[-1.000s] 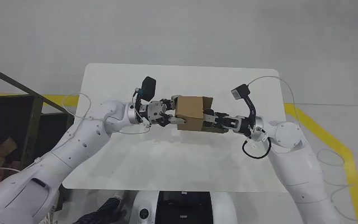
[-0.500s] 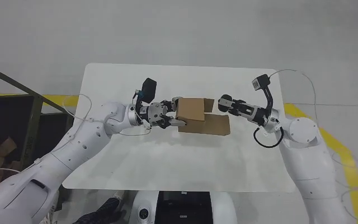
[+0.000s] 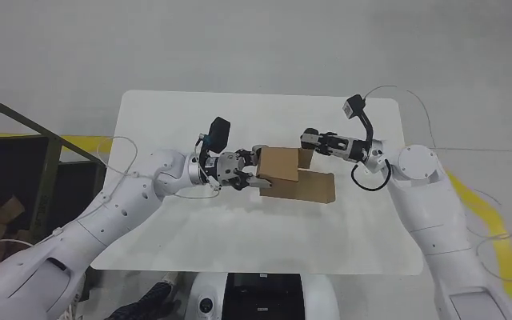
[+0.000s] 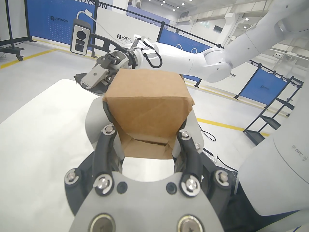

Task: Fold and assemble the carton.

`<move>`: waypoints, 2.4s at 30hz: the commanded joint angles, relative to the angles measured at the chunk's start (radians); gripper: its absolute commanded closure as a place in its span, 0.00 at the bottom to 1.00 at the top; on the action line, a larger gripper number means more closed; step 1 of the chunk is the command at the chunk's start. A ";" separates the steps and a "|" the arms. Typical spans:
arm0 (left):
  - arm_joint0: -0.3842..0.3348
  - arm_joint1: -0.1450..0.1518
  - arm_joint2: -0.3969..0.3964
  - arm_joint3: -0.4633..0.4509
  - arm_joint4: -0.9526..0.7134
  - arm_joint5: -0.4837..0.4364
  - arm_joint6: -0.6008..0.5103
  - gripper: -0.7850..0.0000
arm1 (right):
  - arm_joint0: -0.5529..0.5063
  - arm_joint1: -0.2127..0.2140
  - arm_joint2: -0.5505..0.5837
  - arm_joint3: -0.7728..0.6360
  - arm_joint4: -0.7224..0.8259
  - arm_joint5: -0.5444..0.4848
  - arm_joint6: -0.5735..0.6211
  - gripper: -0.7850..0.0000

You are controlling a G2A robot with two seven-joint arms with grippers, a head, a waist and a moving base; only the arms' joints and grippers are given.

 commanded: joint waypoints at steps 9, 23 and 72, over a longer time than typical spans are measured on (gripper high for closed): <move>-0.002 0.003 0.002 0.010 -0.004 0.000 0.009 0.53 | -0.031 0.011 0.027 -0.033 0.063 -0.057 0.072 1.00; -0.001 0.005 -0.012 0.022 -0.018 0.000 0.021 0.53 | -0.104 0.030 0.055 -0.165 0.067 -0.061 0.101 1.00; 0.142 0.021 -0.200 0.089 0.611 0.017 0.492 0.69 | 0.002 0.015 -0.093 -0.093 -0.007 0.038 -0.058 1.00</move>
